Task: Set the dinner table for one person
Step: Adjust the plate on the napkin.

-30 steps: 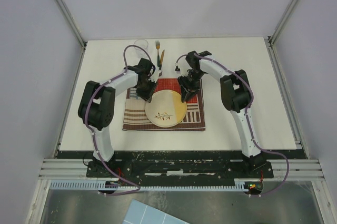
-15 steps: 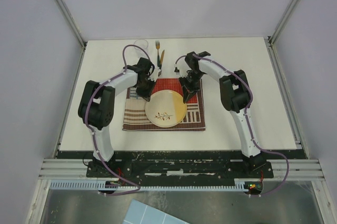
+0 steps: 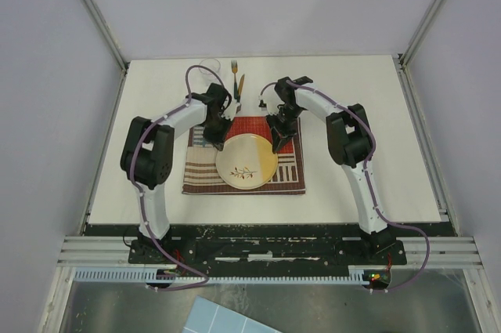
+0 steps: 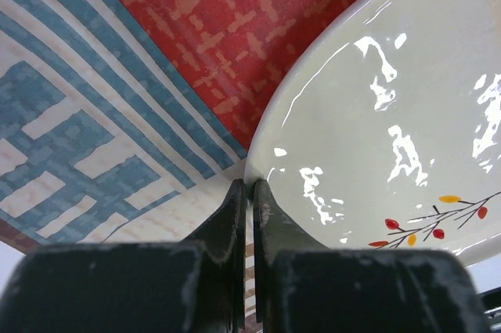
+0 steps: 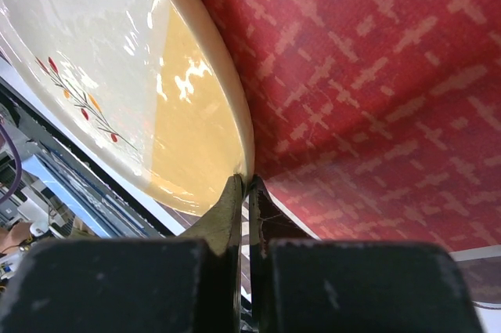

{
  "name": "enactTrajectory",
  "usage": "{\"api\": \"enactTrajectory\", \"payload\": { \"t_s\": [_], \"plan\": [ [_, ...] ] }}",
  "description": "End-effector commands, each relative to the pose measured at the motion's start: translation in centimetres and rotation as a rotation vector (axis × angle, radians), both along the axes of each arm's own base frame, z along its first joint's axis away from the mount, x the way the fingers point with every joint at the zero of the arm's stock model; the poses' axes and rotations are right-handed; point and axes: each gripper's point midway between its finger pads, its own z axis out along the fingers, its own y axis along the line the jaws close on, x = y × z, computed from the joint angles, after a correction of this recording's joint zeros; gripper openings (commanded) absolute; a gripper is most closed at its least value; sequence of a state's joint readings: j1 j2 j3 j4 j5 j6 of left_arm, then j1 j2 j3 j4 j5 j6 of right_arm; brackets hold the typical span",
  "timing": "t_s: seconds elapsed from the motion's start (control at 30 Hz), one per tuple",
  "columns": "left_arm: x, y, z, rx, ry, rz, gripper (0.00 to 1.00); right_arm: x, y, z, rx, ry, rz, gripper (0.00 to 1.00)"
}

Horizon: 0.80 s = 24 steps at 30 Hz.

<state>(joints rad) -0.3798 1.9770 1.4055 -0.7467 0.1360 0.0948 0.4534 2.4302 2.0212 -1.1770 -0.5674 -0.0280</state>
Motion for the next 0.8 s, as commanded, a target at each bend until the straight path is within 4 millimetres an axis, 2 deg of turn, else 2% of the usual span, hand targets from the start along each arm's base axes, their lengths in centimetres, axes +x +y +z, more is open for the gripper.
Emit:
{"api": "enactTrajectory", "payload": {
  "t_s": [0.0, 0.3, 0.53, 0.77],
  "plan": [
    [1.8, -2.6, -0.8, -0.044, -0.029, -0.046, 0.03, -0.8, 1.7, 3.4, 0.070, -0.041, 0.067, 0.02],
    [5.1, -3.7, 1.4, -0.041, -0.086, -0.056, 0.03, -1.8, 2.5, 5.1, 0.085, -0.051, 0.118, 0.02],
    [6.6, -3.8, 2.5, -0.027, -0.124, -0.055, 0.03, -2.1, 3.5, 6.5, 0.107, -0.071, 0.138, 0.02],
    [8.8, -3.8, 4.1, 0.001, -0.180, -0.058, 0.03, -3.0, 5.0, 6.8, 0.124, -0.054, 0.166, 0.02]
  ]
}}
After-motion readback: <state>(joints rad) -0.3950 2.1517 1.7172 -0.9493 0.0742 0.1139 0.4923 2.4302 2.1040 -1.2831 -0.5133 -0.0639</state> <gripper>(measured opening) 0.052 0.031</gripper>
